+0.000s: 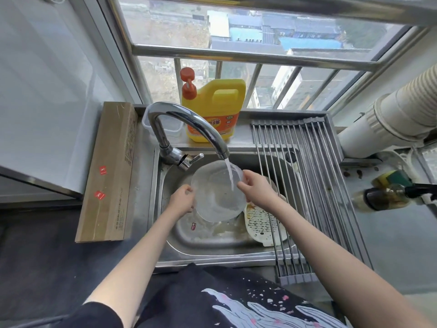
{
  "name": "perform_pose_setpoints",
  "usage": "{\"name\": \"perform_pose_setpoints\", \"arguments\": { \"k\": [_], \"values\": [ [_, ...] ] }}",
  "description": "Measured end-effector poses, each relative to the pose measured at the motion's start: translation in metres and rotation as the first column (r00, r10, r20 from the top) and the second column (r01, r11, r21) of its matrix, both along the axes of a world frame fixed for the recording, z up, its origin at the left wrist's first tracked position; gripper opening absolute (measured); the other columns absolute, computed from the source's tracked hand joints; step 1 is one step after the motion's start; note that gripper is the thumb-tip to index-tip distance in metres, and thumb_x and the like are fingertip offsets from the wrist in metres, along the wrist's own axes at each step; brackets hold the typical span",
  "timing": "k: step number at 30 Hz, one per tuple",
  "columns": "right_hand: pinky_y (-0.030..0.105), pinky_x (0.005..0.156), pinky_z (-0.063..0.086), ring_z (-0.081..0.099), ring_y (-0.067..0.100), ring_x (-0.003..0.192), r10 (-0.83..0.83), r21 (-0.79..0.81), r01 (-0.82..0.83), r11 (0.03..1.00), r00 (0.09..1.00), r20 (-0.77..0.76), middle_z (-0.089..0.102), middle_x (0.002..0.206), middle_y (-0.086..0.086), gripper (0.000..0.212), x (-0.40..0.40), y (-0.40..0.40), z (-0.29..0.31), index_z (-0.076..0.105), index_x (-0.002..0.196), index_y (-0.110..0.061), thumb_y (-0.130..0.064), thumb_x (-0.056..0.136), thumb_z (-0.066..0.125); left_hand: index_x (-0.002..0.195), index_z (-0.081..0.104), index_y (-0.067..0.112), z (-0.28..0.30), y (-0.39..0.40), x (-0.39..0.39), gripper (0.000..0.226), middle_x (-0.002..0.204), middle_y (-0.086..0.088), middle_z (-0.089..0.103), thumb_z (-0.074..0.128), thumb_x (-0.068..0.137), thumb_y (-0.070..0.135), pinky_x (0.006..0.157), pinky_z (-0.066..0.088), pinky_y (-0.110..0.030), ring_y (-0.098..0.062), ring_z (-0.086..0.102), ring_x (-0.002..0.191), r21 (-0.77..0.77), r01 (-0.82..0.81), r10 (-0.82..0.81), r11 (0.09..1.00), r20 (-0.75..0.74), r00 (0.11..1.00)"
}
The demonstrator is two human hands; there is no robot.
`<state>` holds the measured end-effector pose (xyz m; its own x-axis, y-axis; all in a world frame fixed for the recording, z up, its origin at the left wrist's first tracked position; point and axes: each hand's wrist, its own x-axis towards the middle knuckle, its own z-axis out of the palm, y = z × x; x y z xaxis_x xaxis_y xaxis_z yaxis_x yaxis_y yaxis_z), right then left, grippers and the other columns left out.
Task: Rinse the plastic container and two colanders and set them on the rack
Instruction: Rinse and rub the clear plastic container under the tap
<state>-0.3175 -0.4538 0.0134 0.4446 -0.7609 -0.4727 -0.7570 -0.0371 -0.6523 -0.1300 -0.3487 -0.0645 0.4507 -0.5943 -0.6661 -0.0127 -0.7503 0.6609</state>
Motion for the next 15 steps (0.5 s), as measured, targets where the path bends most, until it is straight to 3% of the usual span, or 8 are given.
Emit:
{"name": "perform_pose_setpoints", "arguments": {
  "k": [2, 5, 9, 11, 15],
  "values": [
    [0.035, 0.056, 0.041, 0.046, 0.018, 0.057, -0.049, -0.031, 0.049, 0.998, 0.999, 0.000, 0.045, 0.065, 0.002, 0.021, 0.002, -0.001, 0.002, 0.039, 0.071, -0.012, -0.018, 0.088, 0.049, 0.098, 0.049, 0.020, 0.003, -0.003, -0.005, 0.009, 0.083, -0.013, 0.054, 0.047, 0.093, 0.014, 0.050, 0.045, -0.025, -0.019, 0.050, 0.056, 0.021, 0.015, -0.013, 1.000, -0.098, 0.995],
    [0.031, 0.056, 0.028, 0.034, 0.015, 0.057, -0.193, -0.141, 0.184, 0.973, 0.979, -0.059, 0.038, 0.063, -0.001, 0.028, -0.003, -0.001, -0.003, 0.033, 0.067, -0.017, -0.022, 0.089, 0.050, 0.117, 0.045, 0.025, 0.010, -0.010, -0.014, 0.039, 0.094, -0.012, 0.060, 0.048, 0.086, 0.003, 0.052, 0.048, -0.027, -0.022, 0.057, 0.067, -0.013, 0.053, -0.054, 0.999, -0.166, 0.985],
    [0.027, 0.051, 0.040, 0.048, 0.017, 0.055, -0.167, 0.029, 0.167, 0.986, 0.986, 0.014, 0.046, 0.065, 0.002, 0.022, -0.003, 0.008, -0.009, 0.038, 0.071, -0.013, -0.016, 0.089, 0.051, 0.113, 0.046, 0.025, 0.010, -0.008, -0.009, 0.043, 0.098, -0.013, 0.056, 0.051, 0.084, -0.006, 0.062, 0.055, -0.039, -0.026, 0.057, 0.078, -0.025, 0.068, -0.070, 0.997, -0.119, 0.990],
    [0.029, 0.052, 0.044, 0.053, 0.017, 0.052, -0.184, 0.044, 0.183, 0.982, 0.982, 0.029, 0.049, 0.063, 0.003, 0.022, -0.001, 0.008, -0.008, 0.039, 0.069, -0.014, -0.016, 0.087, 0.051, 0.114, 0.046, 0.027, 0.005, -0.003, -0.002, 0.044, 0.098, -0.014, 0.059, 0.055, 0.085, -0.004, 0.068, 0.056, -0.039, -0.024, 0.059, 0.075, 0.009, 0.062, -0.059, 0.998, -0.203, 0.977],
    [0.030, 0.053, 0.028, 0.036, 0.014, 0.054, -0.245, -0.202, 0.237, 0.950, 0.970, -0.013, 0.038, 0.059, -0.001, 0.029, 0.001, 0.008, -0.007, 0.034, 0.063, -0.016, -0.020, 0.085, 0.054, 0.122, 0.046, 0.030, 0.005, -0.001, 0.001, 0.044, 0.096, -0.009, 0.066, 0.054, 0.091, 0.001, 0.058, 0.055, -0.023, -0.016, 0.064, 0.072, -0.009, 0.046, -0.046, 0.999, -0.340, 0.939]
  ]
}}
